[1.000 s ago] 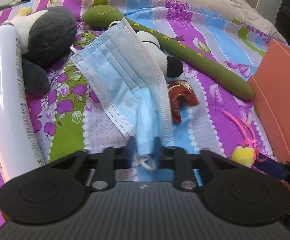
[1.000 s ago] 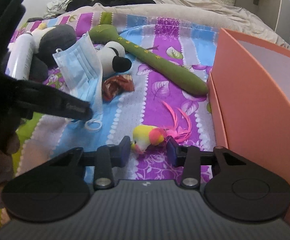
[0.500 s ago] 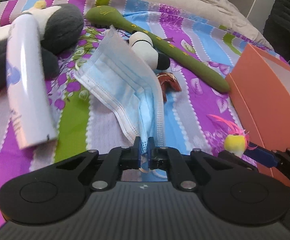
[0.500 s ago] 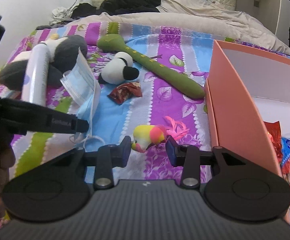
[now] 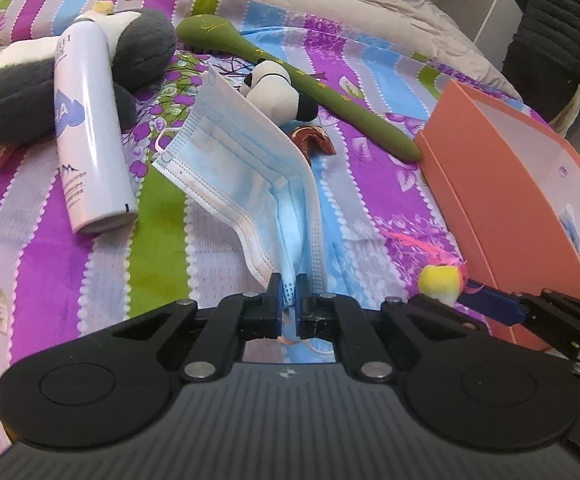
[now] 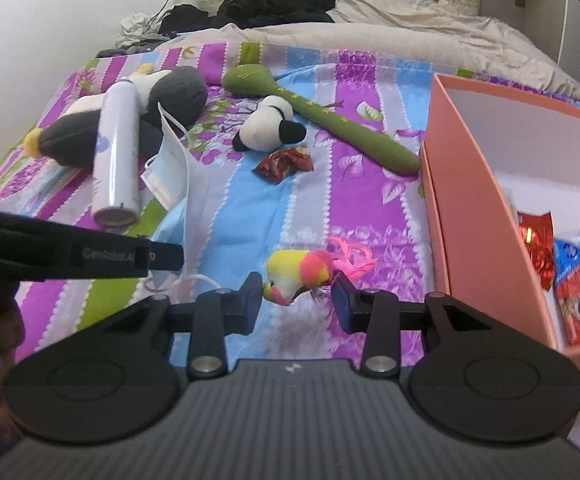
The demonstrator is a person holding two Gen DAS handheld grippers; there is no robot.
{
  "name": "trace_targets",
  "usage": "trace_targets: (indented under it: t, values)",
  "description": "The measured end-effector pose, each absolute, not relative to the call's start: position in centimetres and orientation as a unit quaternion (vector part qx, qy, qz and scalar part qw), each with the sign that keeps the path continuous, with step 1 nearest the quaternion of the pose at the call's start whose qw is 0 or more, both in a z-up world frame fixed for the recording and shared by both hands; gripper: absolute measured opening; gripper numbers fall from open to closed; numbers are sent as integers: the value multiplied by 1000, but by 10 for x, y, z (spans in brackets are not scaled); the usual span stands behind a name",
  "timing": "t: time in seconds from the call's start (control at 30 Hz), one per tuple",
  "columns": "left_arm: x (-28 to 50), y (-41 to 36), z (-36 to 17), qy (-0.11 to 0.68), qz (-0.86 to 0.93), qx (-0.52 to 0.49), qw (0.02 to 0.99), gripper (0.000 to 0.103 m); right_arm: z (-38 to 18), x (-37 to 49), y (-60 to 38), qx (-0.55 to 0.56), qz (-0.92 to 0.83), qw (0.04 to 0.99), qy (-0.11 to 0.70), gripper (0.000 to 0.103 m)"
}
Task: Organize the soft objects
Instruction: 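Grasp the blue face mask's ear loop with the left gripper and lift while the right grasps the toy bird, then carry the mask and toy bird over the orange box with both grippers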
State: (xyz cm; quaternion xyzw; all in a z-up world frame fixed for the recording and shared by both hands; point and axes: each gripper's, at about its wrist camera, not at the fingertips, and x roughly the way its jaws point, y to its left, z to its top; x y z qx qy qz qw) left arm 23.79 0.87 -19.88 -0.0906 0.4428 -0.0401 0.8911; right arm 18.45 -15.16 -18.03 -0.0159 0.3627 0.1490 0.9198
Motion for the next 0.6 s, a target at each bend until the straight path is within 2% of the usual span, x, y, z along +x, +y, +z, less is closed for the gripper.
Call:
trace_targets:
  t: [0.3, 0.6]
  values:
    - [213, 5, -171, 434, -65, -86, 894, 7, -156, 161, -161, 2, 147, 925, 350, 41]
    - [204, -19, -114, 402, -99, -82, 906, 7, -102, 157, -187, 20, 140, 939, 312, 41]
